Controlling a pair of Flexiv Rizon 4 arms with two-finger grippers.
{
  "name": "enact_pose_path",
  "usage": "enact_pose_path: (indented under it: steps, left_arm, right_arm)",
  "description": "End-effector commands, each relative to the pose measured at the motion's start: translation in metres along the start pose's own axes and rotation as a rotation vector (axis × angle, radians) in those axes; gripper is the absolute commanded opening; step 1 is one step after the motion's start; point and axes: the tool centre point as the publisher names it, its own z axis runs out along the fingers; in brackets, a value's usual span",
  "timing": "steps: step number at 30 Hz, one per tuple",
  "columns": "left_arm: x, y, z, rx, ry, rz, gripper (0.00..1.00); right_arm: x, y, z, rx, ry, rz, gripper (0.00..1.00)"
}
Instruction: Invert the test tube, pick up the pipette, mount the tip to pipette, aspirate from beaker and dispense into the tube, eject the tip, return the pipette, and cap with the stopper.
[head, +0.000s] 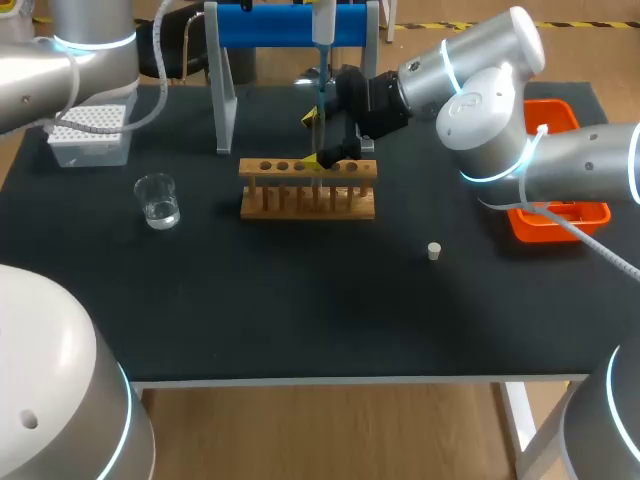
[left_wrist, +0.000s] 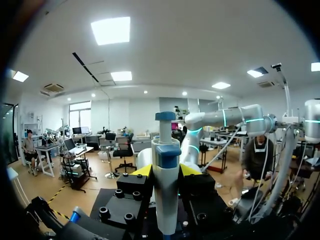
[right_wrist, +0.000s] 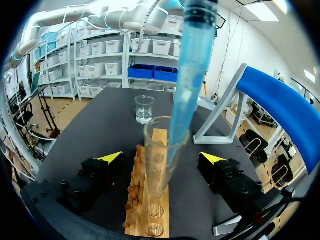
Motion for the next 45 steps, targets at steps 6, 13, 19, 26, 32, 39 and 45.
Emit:
enact_pose_path:
  steps: [6,13,19,26,32,39,45]
  left_arm:
    - [0.002,0.002,-0.003,0.003,0.001,-0.002,0.00]
    - [0.005,0.003,-0.006,0.004,-0.008,-0.004,0.00]
    - [0.005,0.005,-0.007,0.005,-0.002,0.011,0.00]
    - [0.004,0.008,-0.006,-0.001,0.005,0.019,0.00]
    - [0.004,0.010,-0.004,-0.011,0.013,0.030,0.00]
    - [0.005,0.012,-0.002,-0.023,0.021,0.051,0.00]
    - [0.006,0.016,-0.002,-0.020,0.017,0.046,0.00]
  right_arm:
    - [-0.001,0.000,-0.001,0.005,0.005,0.000,1.00]
    - [-0.001,0.000,-0.001,0.005,0.005,0.000,1.00]
    - [-0.001,0.000,-0.001,0.005,0.005,0.000,1.00]
    - [-0.001,0.000,-0.001,0.005,0.005,0.000,1.00]
    - [-0.001,0.000,-0.001,0.005,0.005,0.000,1.00]
    - [-0.001,0.000,-0.001,0.005,0.005,0.000,1.00]
    - [-0.001,0.000,-0.001,0.005,0.005,0.000,1.00]
